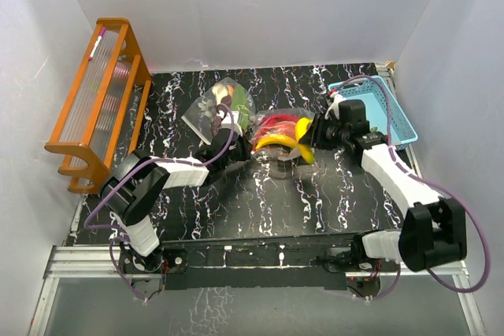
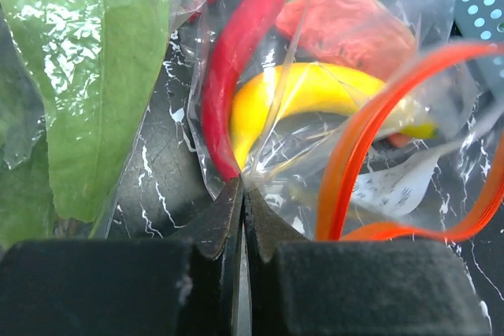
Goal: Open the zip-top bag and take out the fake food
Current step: Place the fake fruit in the bin.
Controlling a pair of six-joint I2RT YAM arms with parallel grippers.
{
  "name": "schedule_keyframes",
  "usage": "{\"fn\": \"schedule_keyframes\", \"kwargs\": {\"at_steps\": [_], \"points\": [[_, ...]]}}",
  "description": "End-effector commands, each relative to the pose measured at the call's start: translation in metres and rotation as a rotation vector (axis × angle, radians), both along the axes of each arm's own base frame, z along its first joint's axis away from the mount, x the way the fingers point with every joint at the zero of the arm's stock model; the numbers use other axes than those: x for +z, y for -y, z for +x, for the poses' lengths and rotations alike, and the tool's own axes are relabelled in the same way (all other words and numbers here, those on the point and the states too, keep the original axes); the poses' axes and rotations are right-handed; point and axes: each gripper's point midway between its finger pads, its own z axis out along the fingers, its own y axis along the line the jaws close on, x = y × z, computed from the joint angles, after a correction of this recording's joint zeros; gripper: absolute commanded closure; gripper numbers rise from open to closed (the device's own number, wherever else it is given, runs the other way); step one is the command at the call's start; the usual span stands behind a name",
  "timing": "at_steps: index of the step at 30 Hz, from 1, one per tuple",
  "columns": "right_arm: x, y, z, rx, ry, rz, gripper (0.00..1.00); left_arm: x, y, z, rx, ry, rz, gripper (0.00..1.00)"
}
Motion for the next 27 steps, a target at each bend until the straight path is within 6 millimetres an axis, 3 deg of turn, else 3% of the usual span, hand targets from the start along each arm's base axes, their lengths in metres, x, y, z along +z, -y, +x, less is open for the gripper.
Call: {"fn": "schedule_keyframes", "kwargs": {"at_steps": [1, 5, 8, 12, 15, 18, 21, 22, 23, 25, 27], "points": [[0.053, 0.047, 0.082, -0.263, 0.214, -0.039, 0.92, 0.025, -0.003, -0.006, -0.010, 0.025, -0.035, 1.00], [0.084, 0.057, 0.106, -0.260, 0.280, 0.008, 0.92, 0.022, -0.003, -0.010, -0.018, 0.008, -0.038, 1.00], [0.087, 0.084, 0.120, -0.345, 0.292, -0.028, 0.92, 0.022, -0.004, -0.013, -0.024, 0.008, -0.042, 1.00], [0.058, 0.157, 0.142, -0.577, 0.227, -0.105, 0.92, 0.024, 0.002, -0.018, -0.054, 0.002, -0.072, 1.00], [0.044, 0.199, 0.151, -0.708, 0.217, -0.162, 0.92, 0.024, 0.007, -0.023, -0.080, -0.014, -0.099, 1.00], [0.030, 0.226, 0.155, -0.787, 0.193, -0.224, 0.92, 0.026, 0.009, -0.027, -0.092, -0.021, -0.115, 1.00], [0.010, 0.240, 0.152, -0.847, 0.150, -0.270, 0.90, 0.028, 0.008, -0.029, -0.093, -0.021, -0.121, 1.00], [0.004, 0.241, 0.149, -0.857, 0.135, -0.281, 0.80, 0.030, 0.008, -0.029, -0.093, -0.019, -0.123, 1.00], [0.000, 0.243, 0.147, -0.865, 0.128, -0.289, 0.54, 0.029, 0.009, -0.029, -0.094, -0.021, -0.124, 1.00], [-0.002, 0.246, 0.145, -0.873, 0.128, -0.309, 0.29, 0.030, 0.010, -0.029, -0.099, -0.020, -0.128, 1.00], [0.004, 0.246, 0.143, -0.860, 0.141, -0.316, 0.19, 0.030, 0.011, -0.030, -0.106, -0.025, -0.131, 1.00]]}}
